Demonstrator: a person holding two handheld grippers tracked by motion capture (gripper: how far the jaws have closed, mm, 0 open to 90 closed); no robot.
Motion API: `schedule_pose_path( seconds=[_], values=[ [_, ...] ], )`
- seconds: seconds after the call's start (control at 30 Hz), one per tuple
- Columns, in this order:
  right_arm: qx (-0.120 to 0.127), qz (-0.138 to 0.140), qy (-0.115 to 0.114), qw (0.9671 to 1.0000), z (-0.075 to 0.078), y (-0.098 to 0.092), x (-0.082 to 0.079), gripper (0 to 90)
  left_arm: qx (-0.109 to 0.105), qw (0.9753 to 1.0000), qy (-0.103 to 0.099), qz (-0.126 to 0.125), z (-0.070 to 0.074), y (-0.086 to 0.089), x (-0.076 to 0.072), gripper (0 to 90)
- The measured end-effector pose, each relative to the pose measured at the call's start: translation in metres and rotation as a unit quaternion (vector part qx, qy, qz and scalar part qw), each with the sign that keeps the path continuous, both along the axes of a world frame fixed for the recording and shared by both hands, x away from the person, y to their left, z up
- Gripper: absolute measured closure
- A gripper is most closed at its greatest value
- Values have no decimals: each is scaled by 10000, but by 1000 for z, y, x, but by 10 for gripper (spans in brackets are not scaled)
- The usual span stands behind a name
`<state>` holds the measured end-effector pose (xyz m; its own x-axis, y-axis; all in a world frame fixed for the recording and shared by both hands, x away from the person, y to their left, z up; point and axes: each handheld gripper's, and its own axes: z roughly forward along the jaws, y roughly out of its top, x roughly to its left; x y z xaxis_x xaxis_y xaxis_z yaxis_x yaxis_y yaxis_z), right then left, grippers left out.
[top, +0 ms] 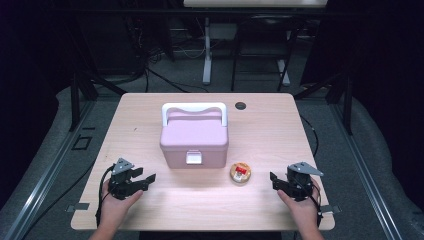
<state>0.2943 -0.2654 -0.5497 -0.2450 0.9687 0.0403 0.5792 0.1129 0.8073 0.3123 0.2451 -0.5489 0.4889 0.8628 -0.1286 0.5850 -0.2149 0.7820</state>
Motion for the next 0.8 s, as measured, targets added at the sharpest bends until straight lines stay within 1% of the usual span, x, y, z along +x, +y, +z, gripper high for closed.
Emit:
schedule_pose_path(
  seconds=[0.03, 0.07, 0.1, 0.13, 0.17, 0.2, 0.23, 0.3, 0.33, 0.37, 0.43, 0.53, 0.57, 0.6, 0.63, 0.7, 0.8],
  values=[
    [0, 0, 0, 10000, 0, 0, 0, 313, 0, 10000, 0, 0, 0, 0, 0, 397],
    [-48, 32, 4, 10000, 0, 2, -1, 308, -6, 10000, -29, -19, 0, -1, 0, 397],
    [-119, 114, -20, 9999, -2, 5, -1, 303, 1, 10000, -3, -64, 1, -2, -1, 397],
    [-161, 141, -13, 9998, -3, 6, -1, 300, 2, 10000, -24, -83, 1, -2, -1, 397],
    [-163, 161, -7, 9997, -3, 7, -1, 295, 2, 10000, -24, -83, 1, -2, -1, 397],
    [-137, 172, 1, 9998, -4, 8, -1, 291, -4, 10000, -15, -88, 0, -4, -1, 397],
    [-126, 192, 15, 9997, -4, 9, 0, 291, 38, 9999, 14, -132, 1, -3, -1, 397],
    [-104, 199, 24, 9997, -5, 10, 1, 296, 20, 9999, 11, -130, 0, -4, 0, 396],
    [0, 301, 115, 9995, -6, 10, 4, 310, 58, 9999, 27, -144, -1, -3, 0, 396],
    [0, 301, 115, 9995, -6, 10, 4, 310, 58, 9999, 27, -144, -1, -3, 0, 395],
    [156, 356, 195, 9991, -8, 10, 6, 327, 15, 9999, -15, -101, -1, -2, -1, 395],
    [162, 336, 157, 9992, -8, 10, 6, 325, -11, 10000, -12, -90, -1, -1, -1, 395],
    [163, 346, 178, 9991, -7, 10, 6, 303, -13, 10000, -6, -88, 0, -1, -2, 395],
    [163, 346, 178, 9991, -7, 10, 6, 303, -28, 10000, -10, -73, 0, -2, -1, 395],
    [214, 361, 244, 9988, -7, 10, 7, 259, -13, 10000, -21, -85, -1, -2, -1, 395],
    [171, 305, 230, 9991, -7, 10, 6, 224, -7, 9999, -4, -103, -1, -3, -1, 395],
    [188, 321, 272, 9989, -6, 11, 7, 206, -15, 9999, 1, -116, -1, -3, -2, 395]
  ],
)
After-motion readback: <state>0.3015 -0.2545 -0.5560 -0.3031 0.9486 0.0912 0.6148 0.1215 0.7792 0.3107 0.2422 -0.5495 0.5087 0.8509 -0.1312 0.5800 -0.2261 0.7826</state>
